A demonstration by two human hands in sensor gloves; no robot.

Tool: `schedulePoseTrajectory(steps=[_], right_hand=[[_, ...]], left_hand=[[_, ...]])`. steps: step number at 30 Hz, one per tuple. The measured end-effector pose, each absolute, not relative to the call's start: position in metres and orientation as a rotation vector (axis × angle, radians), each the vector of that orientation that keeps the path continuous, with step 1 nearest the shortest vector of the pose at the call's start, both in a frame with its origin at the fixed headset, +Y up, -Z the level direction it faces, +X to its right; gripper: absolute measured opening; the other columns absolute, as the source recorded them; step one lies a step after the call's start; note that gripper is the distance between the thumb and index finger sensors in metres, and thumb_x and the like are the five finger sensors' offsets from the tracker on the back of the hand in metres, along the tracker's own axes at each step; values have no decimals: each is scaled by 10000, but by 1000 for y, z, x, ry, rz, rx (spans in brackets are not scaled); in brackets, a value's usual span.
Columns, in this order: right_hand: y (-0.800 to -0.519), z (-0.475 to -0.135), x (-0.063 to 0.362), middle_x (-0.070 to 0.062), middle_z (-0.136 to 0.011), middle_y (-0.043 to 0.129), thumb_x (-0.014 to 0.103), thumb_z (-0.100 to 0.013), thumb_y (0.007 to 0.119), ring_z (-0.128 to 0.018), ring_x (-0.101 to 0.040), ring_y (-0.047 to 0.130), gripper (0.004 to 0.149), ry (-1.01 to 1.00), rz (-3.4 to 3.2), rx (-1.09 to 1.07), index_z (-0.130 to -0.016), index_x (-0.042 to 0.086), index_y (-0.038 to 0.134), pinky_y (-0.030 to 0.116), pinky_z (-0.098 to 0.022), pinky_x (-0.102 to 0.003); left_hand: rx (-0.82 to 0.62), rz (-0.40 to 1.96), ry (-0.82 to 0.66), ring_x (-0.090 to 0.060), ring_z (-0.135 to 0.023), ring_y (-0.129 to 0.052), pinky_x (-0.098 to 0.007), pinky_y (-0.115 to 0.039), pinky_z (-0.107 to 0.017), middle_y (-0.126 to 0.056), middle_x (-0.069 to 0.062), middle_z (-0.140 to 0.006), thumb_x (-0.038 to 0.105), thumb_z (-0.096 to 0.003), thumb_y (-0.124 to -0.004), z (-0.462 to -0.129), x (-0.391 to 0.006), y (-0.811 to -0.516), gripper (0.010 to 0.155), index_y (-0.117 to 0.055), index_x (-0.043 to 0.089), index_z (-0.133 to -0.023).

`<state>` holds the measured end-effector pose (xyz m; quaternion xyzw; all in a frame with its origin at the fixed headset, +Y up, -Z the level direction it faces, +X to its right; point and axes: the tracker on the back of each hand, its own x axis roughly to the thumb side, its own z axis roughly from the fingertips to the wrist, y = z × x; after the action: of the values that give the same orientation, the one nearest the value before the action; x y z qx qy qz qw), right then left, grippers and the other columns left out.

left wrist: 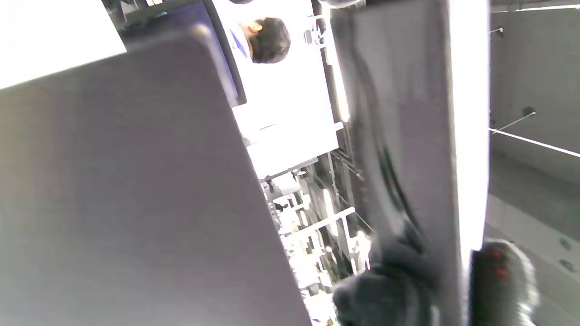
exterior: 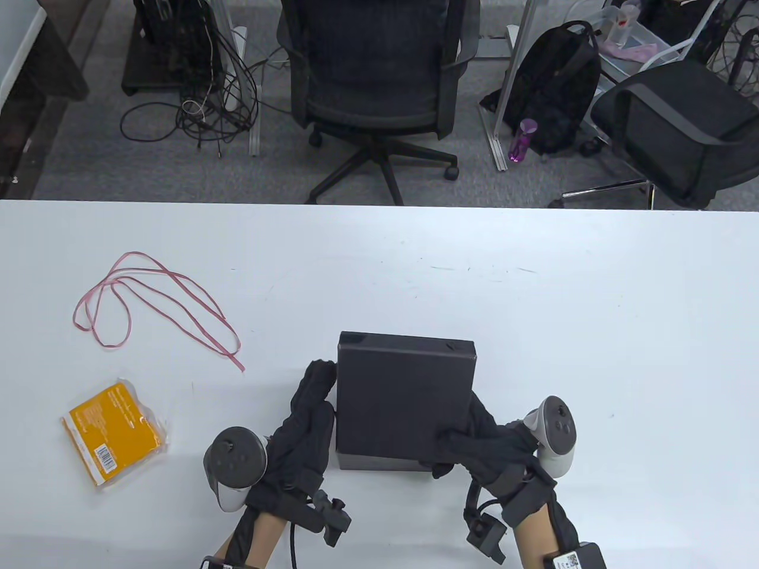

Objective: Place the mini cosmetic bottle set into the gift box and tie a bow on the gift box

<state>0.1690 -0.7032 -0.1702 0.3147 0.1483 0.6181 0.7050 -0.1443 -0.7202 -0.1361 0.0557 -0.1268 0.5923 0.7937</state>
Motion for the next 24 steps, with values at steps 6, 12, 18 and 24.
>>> schedulePoseTrajectory(steps=[6,12,18,24], right_hand=[[-693,-172,205,-161,-936,775,309,-564,818,-754,-536,775,506,70,1423,614,-1000,148,618,742,-549,-606],[-697,-175,256,-199,-954,753,290,-531,854,-790,-571,724,471,-238,1688,362,-950,152,689,698,-566,-660],[-711,-176,297,-235,-949,751,264,-511,870,-768,-602,719,455,-413,2014,36,-916,126,717,683,-544,-688],[-722,-174,320,-258,-944,751,256,-502,875,-754,-618,717,455,-474,2382,-217,-906,109,728,684,-531,-691]], left_hand=[[112,1256,-194,-630,-1072,-376,-784,-496,-700,-323,-293,-1200,522,-616,-404,-142,-155,-733,628,-348,293,-1198],[104,1235,-145,-629,-1071,-378,-782,-498,-701,-323,-296,-1199,521,-617,-408,-145,-162,-742,628,-355,287,-1197],[96,1220,-117,-631,-1069,-380,-782,-500,-699,-326,-297,-1197,520,-617,-410,-147,-166,-747,629,-360,282,-1197],[88,1200,-102,-631,-1069,-380,-780,-501,-700,-325,-299,-1196,519,-617,-413,-148,-168,-750,630,-362,277,-1197]])
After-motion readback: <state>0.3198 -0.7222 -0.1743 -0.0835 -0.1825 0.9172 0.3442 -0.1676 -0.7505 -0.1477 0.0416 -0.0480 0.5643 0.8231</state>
